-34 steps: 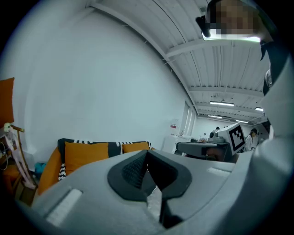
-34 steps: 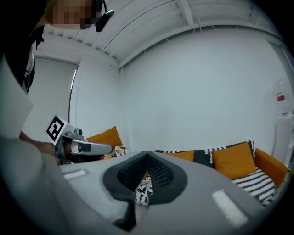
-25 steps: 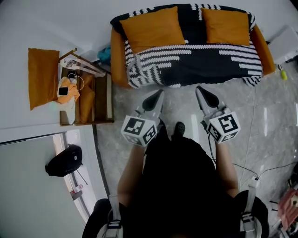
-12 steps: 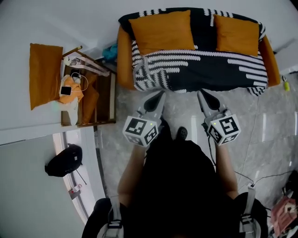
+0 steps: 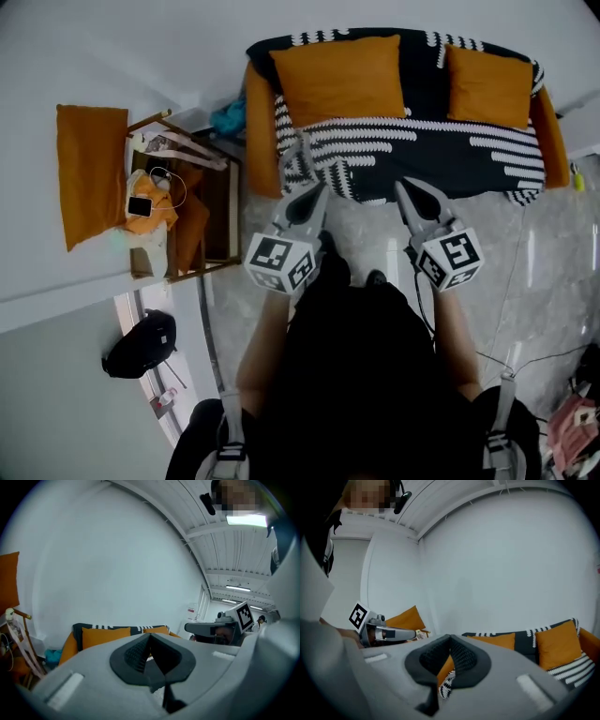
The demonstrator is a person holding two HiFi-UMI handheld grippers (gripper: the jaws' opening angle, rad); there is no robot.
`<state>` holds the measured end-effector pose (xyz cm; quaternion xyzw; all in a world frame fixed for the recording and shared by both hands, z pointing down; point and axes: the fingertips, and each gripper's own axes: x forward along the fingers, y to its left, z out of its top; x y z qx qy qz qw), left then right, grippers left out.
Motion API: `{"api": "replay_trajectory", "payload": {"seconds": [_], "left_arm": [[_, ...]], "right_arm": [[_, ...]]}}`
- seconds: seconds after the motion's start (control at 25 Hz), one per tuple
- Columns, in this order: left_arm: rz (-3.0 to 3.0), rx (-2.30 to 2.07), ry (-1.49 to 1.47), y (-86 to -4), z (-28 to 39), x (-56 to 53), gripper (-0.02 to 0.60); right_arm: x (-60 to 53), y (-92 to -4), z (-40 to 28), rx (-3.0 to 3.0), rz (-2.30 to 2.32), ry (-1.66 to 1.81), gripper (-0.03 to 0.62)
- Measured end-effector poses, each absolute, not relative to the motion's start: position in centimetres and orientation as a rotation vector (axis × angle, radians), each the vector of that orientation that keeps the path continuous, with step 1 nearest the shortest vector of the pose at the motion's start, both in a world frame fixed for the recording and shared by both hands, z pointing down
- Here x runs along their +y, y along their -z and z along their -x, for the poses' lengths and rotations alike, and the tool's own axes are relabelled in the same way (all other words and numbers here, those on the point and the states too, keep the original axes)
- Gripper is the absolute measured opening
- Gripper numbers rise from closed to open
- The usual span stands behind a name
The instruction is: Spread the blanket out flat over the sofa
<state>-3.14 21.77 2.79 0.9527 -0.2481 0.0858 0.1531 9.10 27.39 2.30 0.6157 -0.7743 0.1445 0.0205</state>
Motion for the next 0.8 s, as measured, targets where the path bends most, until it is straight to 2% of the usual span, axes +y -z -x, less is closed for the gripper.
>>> {"api": "replay_trajectory", "payload": {"seconds": [0.4, 0.8], "left_arm": [[-2.663, -0.728, -0.283, -5.8, 7.2, 13.0, 0.011], [-2.6, -0.672, -0.364, -11.1, 7.3, 9.0, 0.011]], "right_arm": [[21.1, -4.6, -6.7, -2.304, -1.918, -0.514, 0.002], [17.7, -8.5, -5.1, -2.235, -1.823, -0.585, 0.002]]}}
